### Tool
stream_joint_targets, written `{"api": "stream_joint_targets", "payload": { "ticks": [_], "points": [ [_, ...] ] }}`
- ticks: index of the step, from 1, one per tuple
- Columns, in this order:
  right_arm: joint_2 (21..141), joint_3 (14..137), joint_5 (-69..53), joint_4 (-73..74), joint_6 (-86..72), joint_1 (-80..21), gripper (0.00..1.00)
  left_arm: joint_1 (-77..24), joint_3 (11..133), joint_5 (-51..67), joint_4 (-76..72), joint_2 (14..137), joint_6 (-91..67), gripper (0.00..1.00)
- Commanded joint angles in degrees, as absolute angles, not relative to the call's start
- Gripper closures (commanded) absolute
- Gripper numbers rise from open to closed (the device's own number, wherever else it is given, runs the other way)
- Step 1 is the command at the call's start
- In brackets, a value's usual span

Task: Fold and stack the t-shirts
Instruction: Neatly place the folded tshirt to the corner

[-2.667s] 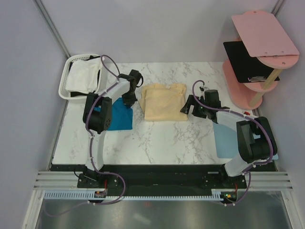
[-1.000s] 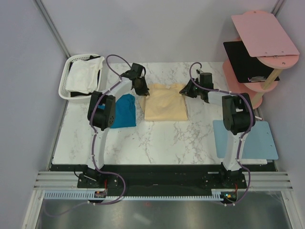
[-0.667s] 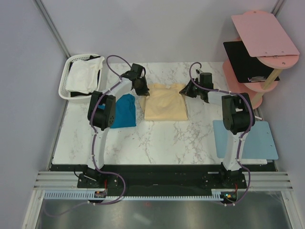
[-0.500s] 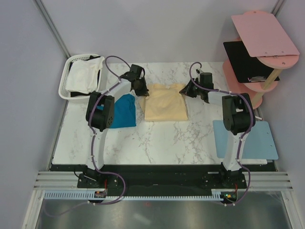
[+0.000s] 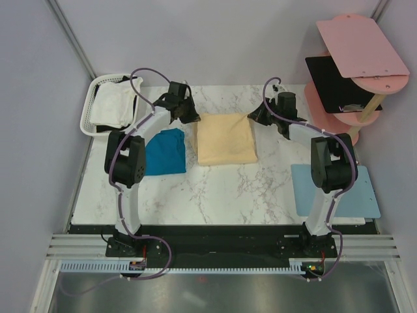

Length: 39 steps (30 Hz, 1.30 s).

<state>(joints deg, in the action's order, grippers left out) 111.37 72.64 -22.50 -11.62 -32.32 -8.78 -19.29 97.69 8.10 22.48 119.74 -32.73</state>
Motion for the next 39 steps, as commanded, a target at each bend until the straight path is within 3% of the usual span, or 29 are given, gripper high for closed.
{"api": "stream_joint_targets", "payload": {
  "ticks": [1, 8, 17, 18, 19, 20, 21, 23, 24, 27, 31, 39],
  "points": [
    [113.20, 77.07, -20.92, -13.89, -31.46, -8.61, 1.00, -17.14, 98.17, 7.29, 19.51, 118.47, -32.08, 0.98],
    [121.28, 83.93, -19.86, -13.36, -31.81, -8.26, 1.00, -14.42, 101.24, 8.87, 19.42, 124.09, -32.52, 0.98],
    [128.67, 89.47, -16.00, -12.48, -32.52, -8.00, 0.99, -13.36, 114.07, 13.36, 21.79, 135.08, -30.50, 0.97],
    [129.89, 91.13, -15.56, -11.96, -32.61, -7.91, 0.92, -13.27, 116.17, 13.27, 23.36, 136.13, -30.41, 0.92],
    [130.25, 91.93, -15.21, -10.82, -32.61, -7.91, 0.83, -13.01, 116.71, 13.10, 23.90, 136.40, -30.41, 0.69],
    [130.34, 92.28, -14.42, -10.90, -32.26, -7.91, 0.73, -12.92, 117.15, 11.27, 24.78, 136.23, -30.67, 0.55],
    [129.38, 91.42, -13.63, -11.07, -31.99, -7.91, 0.55, -12.83, 116.38, 10.12, 25.39, 134.58, -30.93, 0.47],
    [127.10, 88.87, -10.66, -13.00, -31.64, -7.82, 0.38, -12.83, 112.88, 6.53, 25.23, 131.94, -30.68, 0.01],
    [124.31, 85.55, -9.68, -13.88, -31.55, -7.82, 0.23, -12.92, 111.46, 5.46, 24.96, 128.62, -30.59, 0.00],
    [119.10, 80.26, -6.78, -15.64, -31.29, -7.82, 0.05, -12.92, 104.43, 5.36, 22.77, 123.68, -29.88, 0.00],
    [114.79, 75.60, -7.03, -15.73, -31.99, -7.82, 0.02, -12.92, 96.61, 9.65, 18.30, 117.87, -30.76, 0.00],
    [106.62, 63.73, -10.63, -17.49, -33.84, -7.91, 0.02, -12.92, 87.28, 20.74, 11.60, 120.76, -35.42, 0.04]
  ]
}}
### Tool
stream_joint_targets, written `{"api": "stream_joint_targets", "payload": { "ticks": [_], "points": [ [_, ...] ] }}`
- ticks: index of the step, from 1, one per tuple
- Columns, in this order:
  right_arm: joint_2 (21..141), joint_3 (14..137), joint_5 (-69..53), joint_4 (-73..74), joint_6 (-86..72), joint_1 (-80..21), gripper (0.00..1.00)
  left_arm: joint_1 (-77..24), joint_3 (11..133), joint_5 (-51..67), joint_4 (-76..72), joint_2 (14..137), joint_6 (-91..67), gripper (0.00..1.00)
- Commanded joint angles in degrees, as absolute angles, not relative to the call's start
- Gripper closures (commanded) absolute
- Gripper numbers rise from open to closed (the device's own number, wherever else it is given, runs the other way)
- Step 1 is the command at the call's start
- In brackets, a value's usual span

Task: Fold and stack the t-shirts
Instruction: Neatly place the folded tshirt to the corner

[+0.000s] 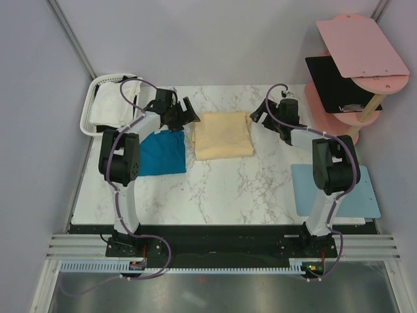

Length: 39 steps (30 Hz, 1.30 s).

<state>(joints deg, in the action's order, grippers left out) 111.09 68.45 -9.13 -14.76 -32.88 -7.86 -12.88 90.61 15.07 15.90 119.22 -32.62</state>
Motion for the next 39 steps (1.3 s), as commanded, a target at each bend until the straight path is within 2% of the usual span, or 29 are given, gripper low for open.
{"api": "stream_joint_targets", "payload": {
  "ticks": [1, 10, 18, 21, 24, 25, 27, 39],
  "points": [
    [105.92, 62.68, -11.07, -17.66, -33.84, -7.82, 0.02, -13.01, 86.84, 20.66, 11.17, 121.11, -35.68, 0.05],
    [101.34, 56.16, -12.65, -18.19, -33.84, -7.82, 0.02, -14.15, 83.94, 21.45, 10.81, 123.40, -35.68, 0.06],
    [105.99, 58.27, -15.64, -18.10, -34.98, -7.73, 0.02, -18.89, 85.69, 22.32, 10.99, 127.35, -36.83, 0.07],
    [107.05, 58.36, -16.43, -18.37, -35.24, -7.73, 0.02, -21.43, 87.88, 22.59, 11.16, 129.81, -37.35, 0.11],
    [107.23, 58.36, -16.79, -18.20, -35.25, -7.73, 0.02, -23.20, 89.56, 23.11, 11.34, 131.39, -37.44, 0.35],
    [107.05, 58.36, -16.87, -18.02, -35.16, -7.82, 0.02, -23.29, 90.34, 24.07, 11.51, 131.57, -37.53, 0.63],
    [106.70, 58.36, -17.14, -17.58, -35.07, -7.65, 0.02, -23.29, 91.23, 24.00, 14.57, 131.66, -37.44, 0.98],
    [98.71, 53.44, -18.28, -16.17, -34.72, -7.73, 0.02, -19.96, 91.23, 17.75, 30.74, 114.44, -29.01, 0.98]
  ]
}}
